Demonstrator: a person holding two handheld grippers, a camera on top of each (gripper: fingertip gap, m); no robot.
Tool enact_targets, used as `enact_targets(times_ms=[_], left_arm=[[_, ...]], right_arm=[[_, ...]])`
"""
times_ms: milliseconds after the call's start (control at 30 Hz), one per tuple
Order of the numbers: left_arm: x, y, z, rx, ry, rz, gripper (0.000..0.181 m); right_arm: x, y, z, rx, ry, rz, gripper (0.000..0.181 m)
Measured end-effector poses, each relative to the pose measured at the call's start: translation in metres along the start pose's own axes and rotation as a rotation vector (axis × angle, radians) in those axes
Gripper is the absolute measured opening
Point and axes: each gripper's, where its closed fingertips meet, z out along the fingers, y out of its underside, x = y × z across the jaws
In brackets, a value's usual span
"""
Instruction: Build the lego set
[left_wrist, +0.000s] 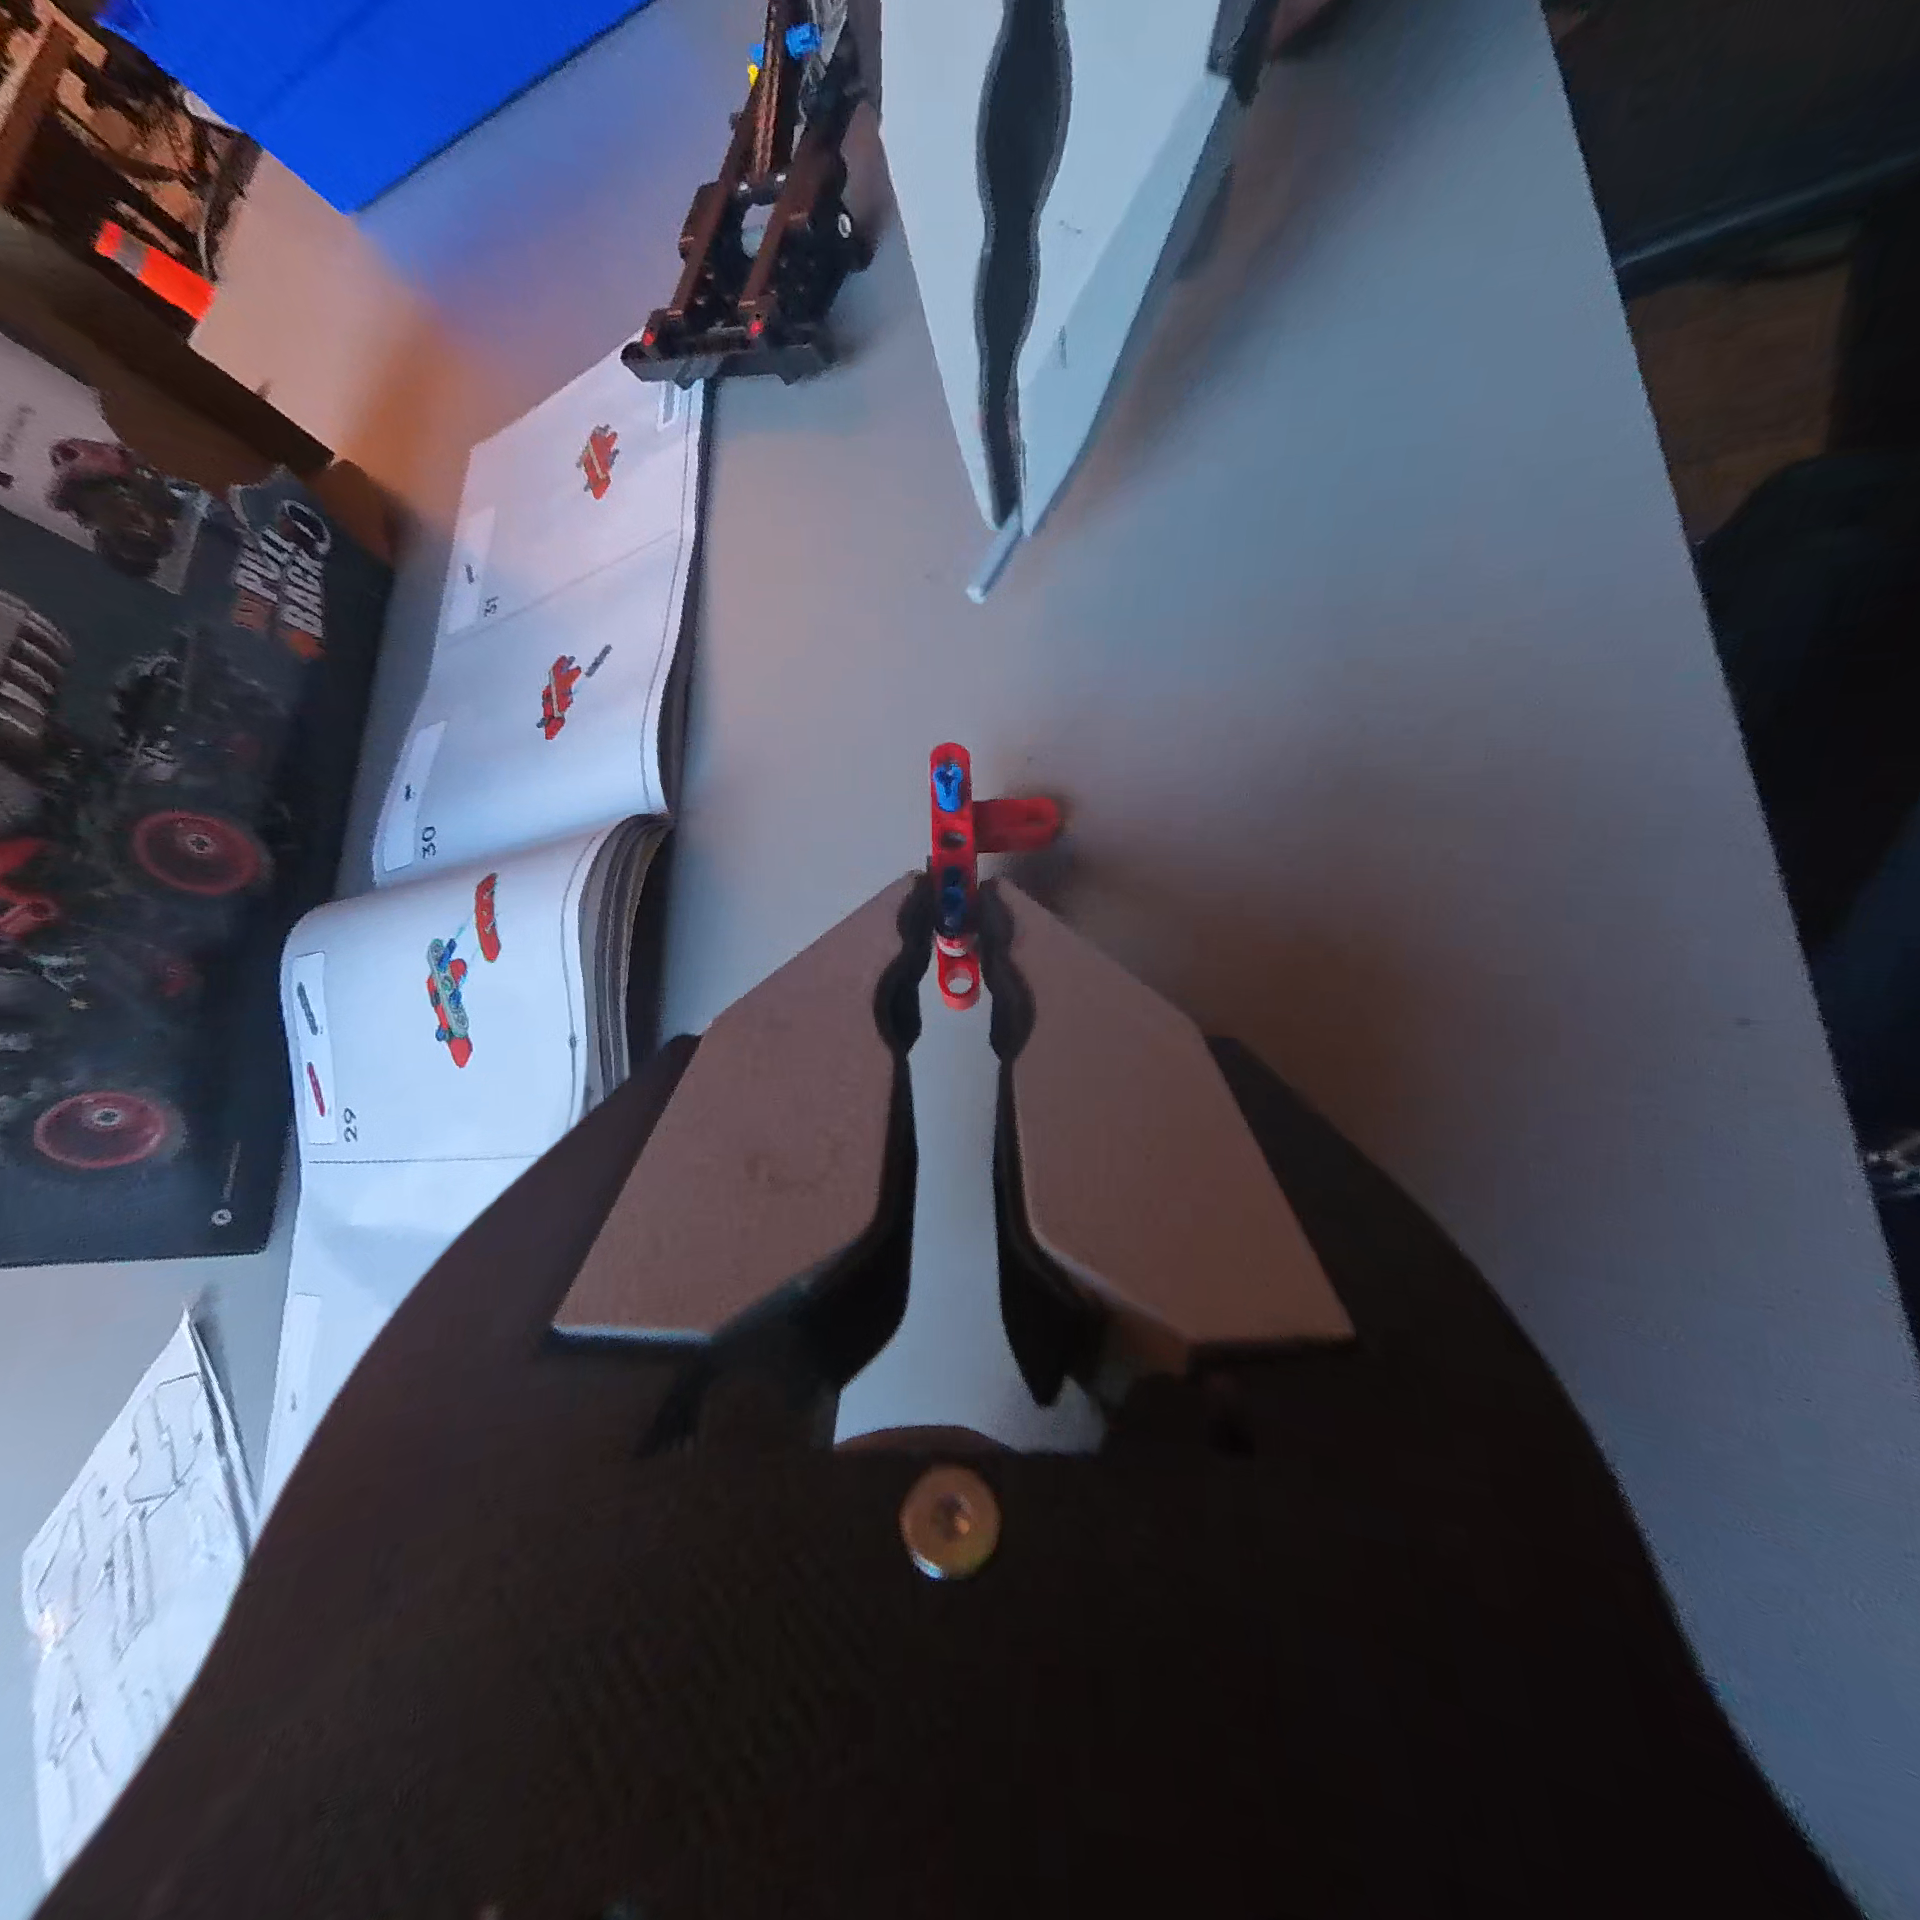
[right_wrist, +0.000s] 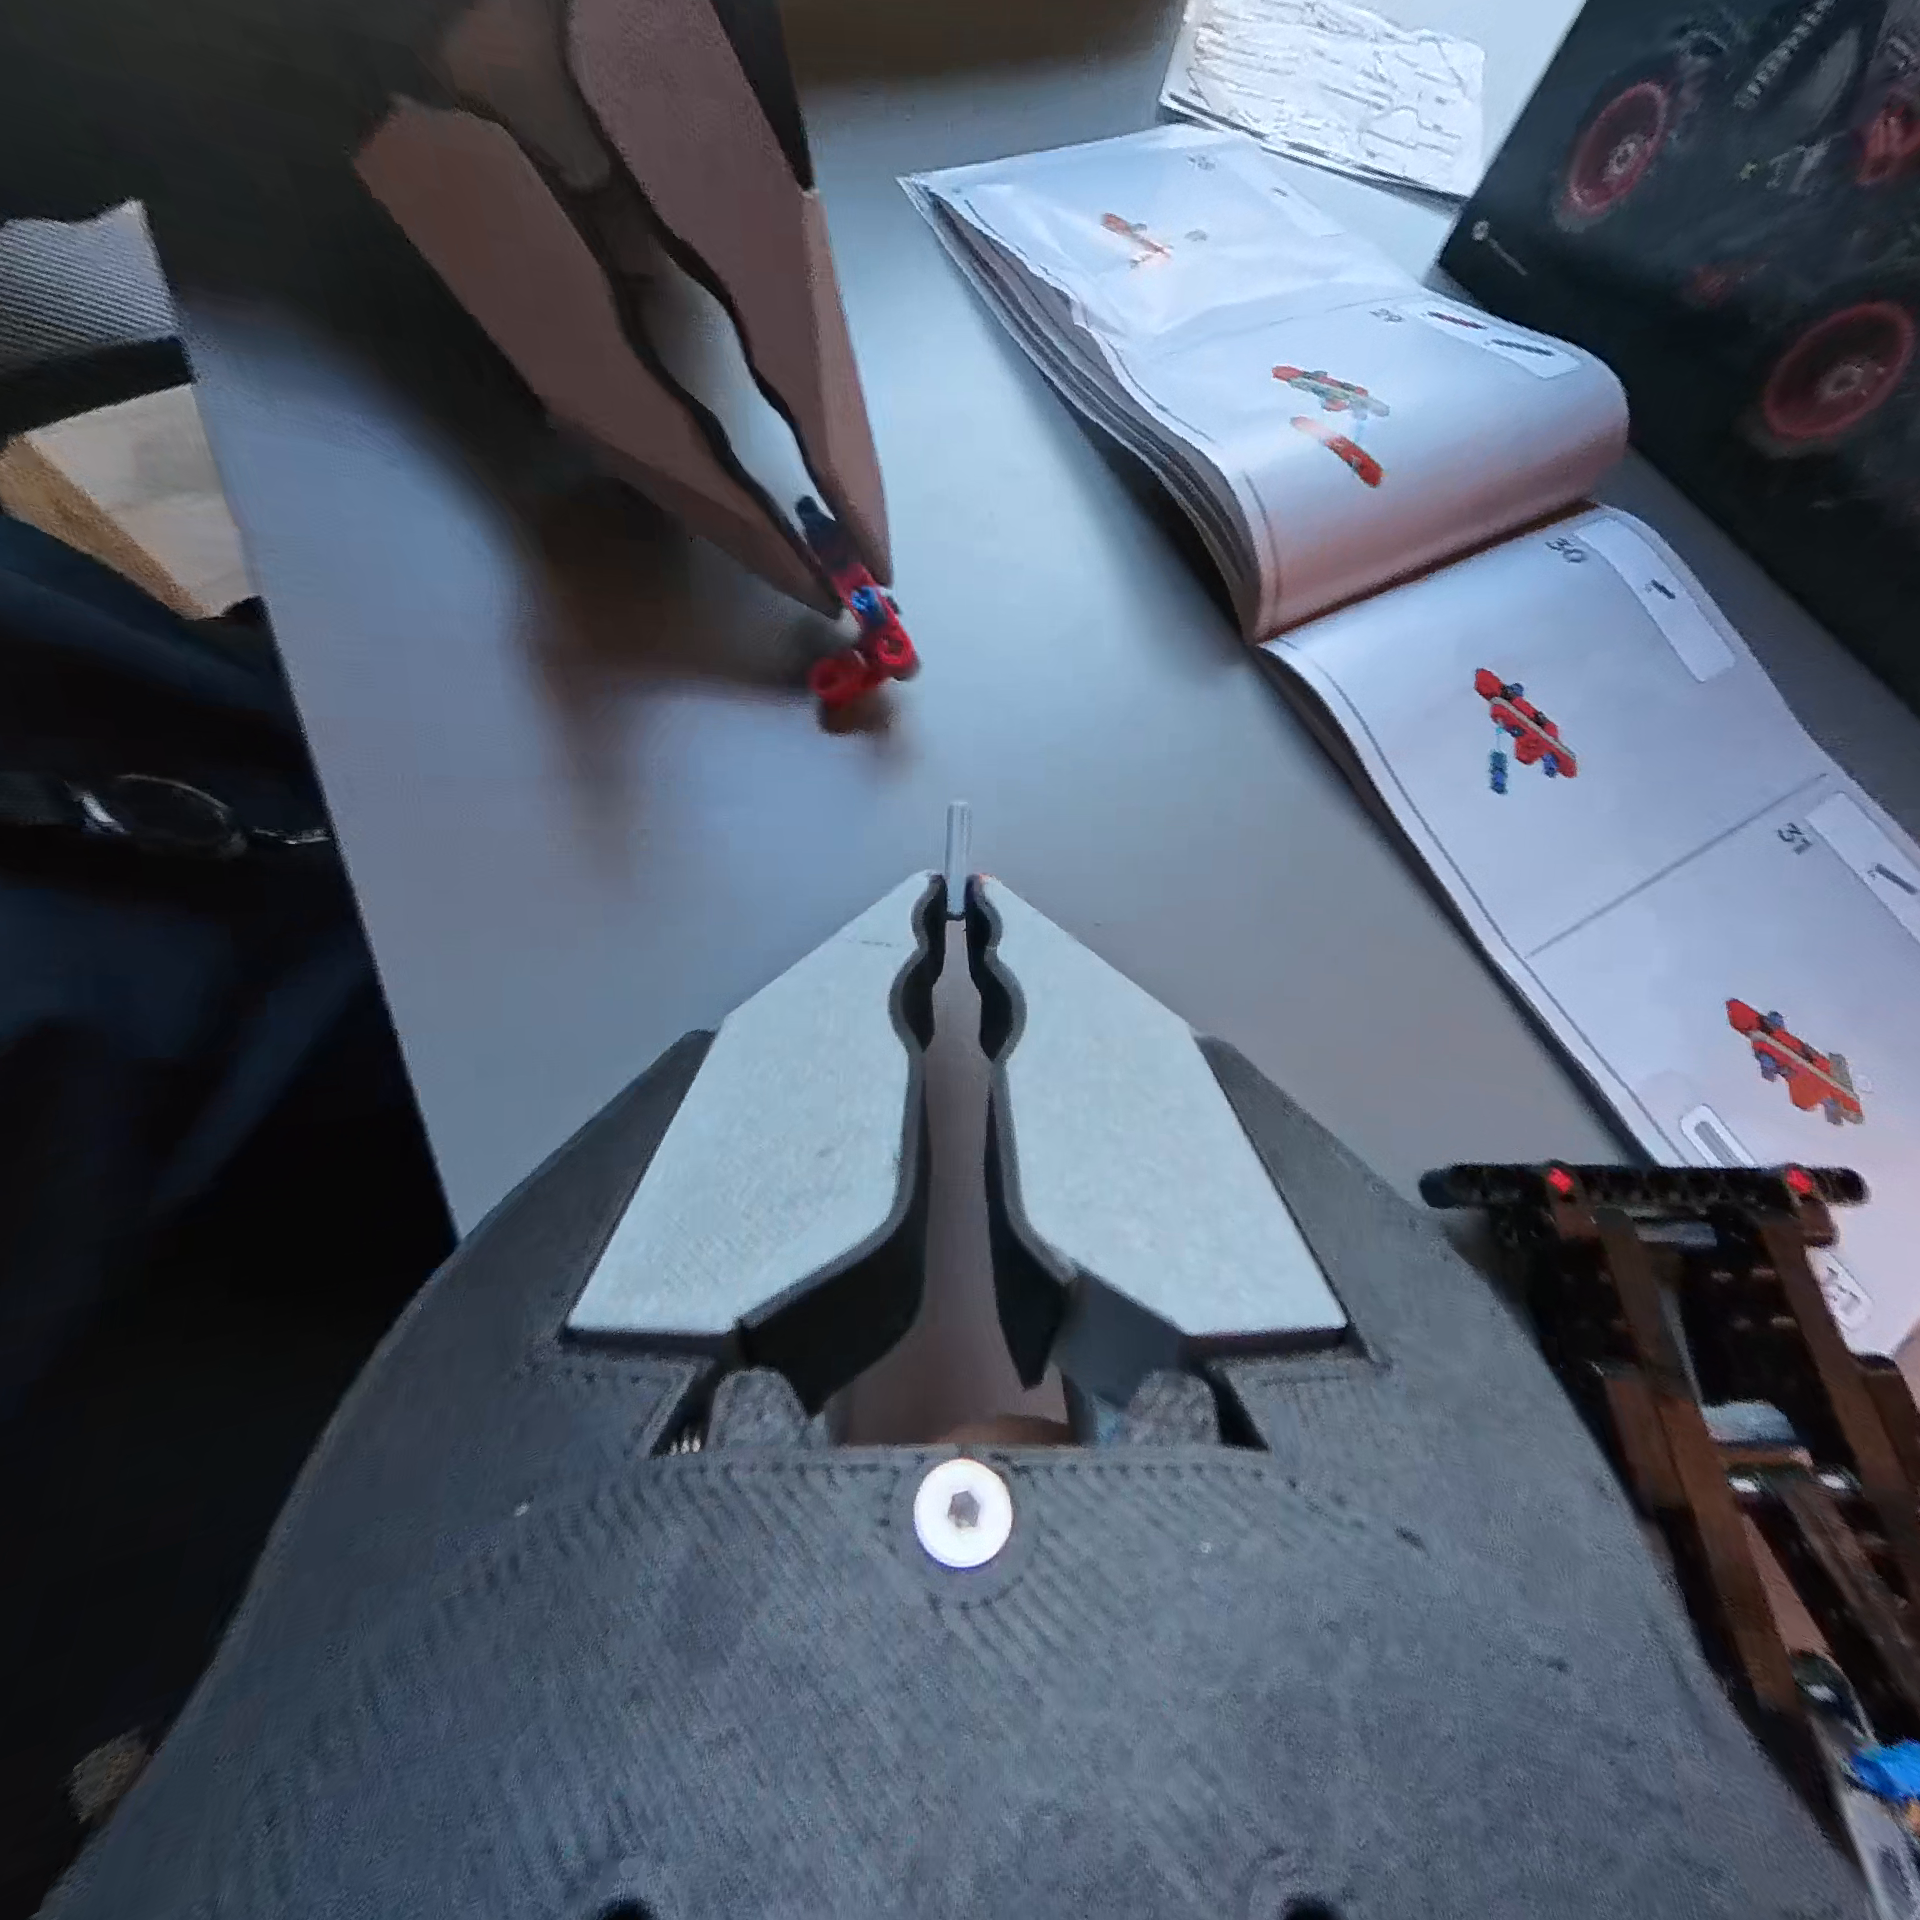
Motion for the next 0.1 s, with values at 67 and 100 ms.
enact_targets(times_ms=[67, 100], left_arm=[[0.0001, -0.0004, 0.001, -0.001, -0.003, 0.008, 0.005], [0.0005, 0.0007, 0.0016, -0.009, 0.003, 0.003, 0.005]], right_arm=[[-0.0024, -0.0023, 0.0033, 0.001, -0.022, 0.022, 0.0], [-0.003, -0.004, 0.0047, 0.005, -0.028, 0.026, 0.0]])
